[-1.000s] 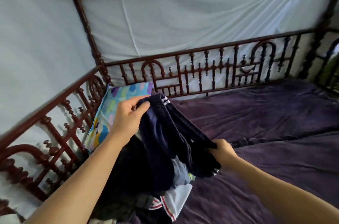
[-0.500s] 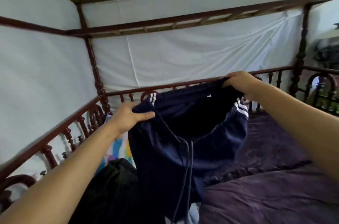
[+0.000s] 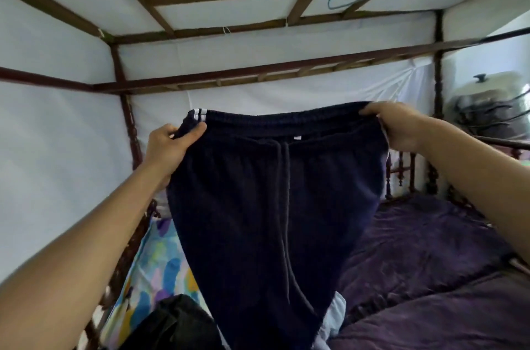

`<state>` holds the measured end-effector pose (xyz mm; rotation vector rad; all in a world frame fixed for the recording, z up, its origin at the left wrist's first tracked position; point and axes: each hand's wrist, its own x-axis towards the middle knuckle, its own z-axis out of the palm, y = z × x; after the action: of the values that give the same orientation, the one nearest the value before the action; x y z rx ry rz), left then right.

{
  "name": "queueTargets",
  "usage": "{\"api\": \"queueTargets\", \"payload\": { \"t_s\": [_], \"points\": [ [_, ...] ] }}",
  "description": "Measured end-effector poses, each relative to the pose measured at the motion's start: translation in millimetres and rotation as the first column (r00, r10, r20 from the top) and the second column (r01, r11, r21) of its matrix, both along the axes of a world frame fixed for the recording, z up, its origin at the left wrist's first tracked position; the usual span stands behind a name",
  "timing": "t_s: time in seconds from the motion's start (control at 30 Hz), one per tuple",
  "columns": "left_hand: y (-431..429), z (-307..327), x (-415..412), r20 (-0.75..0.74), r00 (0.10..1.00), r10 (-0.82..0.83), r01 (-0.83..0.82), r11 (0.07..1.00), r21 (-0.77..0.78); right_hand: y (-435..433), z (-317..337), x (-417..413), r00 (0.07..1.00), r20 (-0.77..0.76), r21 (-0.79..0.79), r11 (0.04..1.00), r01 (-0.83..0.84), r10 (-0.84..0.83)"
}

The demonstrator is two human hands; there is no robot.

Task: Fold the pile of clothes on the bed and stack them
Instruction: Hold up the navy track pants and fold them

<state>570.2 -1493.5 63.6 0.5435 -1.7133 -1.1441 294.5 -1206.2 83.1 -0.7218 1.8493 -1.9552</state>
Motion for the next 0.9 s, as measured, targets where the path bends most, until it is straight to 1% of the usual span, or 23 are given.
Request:
{"api": "queueTargets", "payload": {
  "t_s": [0.03, 0.1, 0.13, 0.17, 0.23, 0.3, 0.33, 0.4, 0.43, 0.5, 0.53, 0.6, 0.7, 0.9],
  "points": [
    [-1.5, 12.7, 4.9, -0.001, 0.999, -0.053, 0.053, 0.999, 0.000, -2.2, 16.1, 5.1, 1.000, -0.016, -0.055, 0.999, -0.001, 0.000],
    [-8.2, 40.1, 15.3, -0.007, 0.988, -0.157, 0.157, 0.988, -0.010, -2.3, 48.8, 15.9, 0.993, -0.100, -0.126, 0.989, -0.079, 0.066],
    [-13.7, 53.6, 21.7, -0.013, 0.980, -0.197, 0.197, 0.980, -0.018, 0.1, 64.3, 22.3, 0.978, -0.178, -0.124, 0.983, -0.133, 0.109],
    [-19.2, 67.0, 27.7, -0.017, 0.977, -0.214, 0.213, 0.977, -0.031, 3.1, 78.0, 29.0, 0.951, -0.271, -0.089, 0.980, -0.176, 0.146],
    [-30.1, 90.7, 37.5, -0.055, 0.981, -0.186, 0.183, 0.982, -0.053, 10.2, 98.7, 44.1, 0.856, -0.480, 0.002, 0.976, -0.218, 0.192],
    [-39.3, 109.8, 40.5, -0.142, 0.984, -0.109, 0.100, 0.993, -0.065, 14.1, 109.7, 56.7, 0.740, -0.633, 0.084, 0.970, -0.227, 0.228],
    [-44.1, 116.9, 38.7, -0.170, 0.983, -0.063, 0.051, 0.996, -0.073, 13.7, 110.6, 62.1, 0.697, -0.681, 0.127, 0.974, -0.188, 0.223],
    [-52.5, 122.9, 27.8, -0.172, 0.985, 0.024, -0.042, 0.994, -0.104, 7.7, 103.6, 70.1, 0.655, -0.740, 0.142, 0.987, -0.070, 0.153],
    [-55.8, 121.5, 19.5, -0.156, 0.986, 0.056, -0.076, 0.990, -0.123, 2.8, 95.8, 71.0, 0.662, -0.742, 0.109, 0.994, -0.033, 0.103],
    [-58.1, 107.0, -0.7, -0.128, 0.989, 0.069, -0.087, 0.986, -0.141, -3.8, 73.4, 68.8, 0.737, -0.675, -0.004, 0.999, 0.033, -0.027],
    [-58.9, 94.9, -12.9, -0.112, 0.992, 0.056, -0.071, 0.988, -0.139, -3.2, 59.4, 64.7, 0.777, -0.624, -0.025, 0.997, 0.078, -0.077],
    [-59.5, 64.2, -40.1, -0.054, 0.998, 0.014, -0.021, 0.992, -0.125, 6.0, 28.9, 53.2, 0.843, -0.528, 0.031, 0.990, 0.138, -0.101],
    [-51.1, 12.4, -85.2, 0.054, 0.997, -0.063, 0.066, 0.996, -0.065, 31.2, -23.2, 33.0, 0.895, -0.439, 0.162, 0.974, 0.160, -0.075],
    [9.6, -67.4, -187.5, 0.252, 0.945, -0.207, 0.213, 0.977, 0.003, 103.2, -111.2, -19.5, 0.909, -0.312, 0.209, 0.913, 0.349, -0.276]
  ]
}}
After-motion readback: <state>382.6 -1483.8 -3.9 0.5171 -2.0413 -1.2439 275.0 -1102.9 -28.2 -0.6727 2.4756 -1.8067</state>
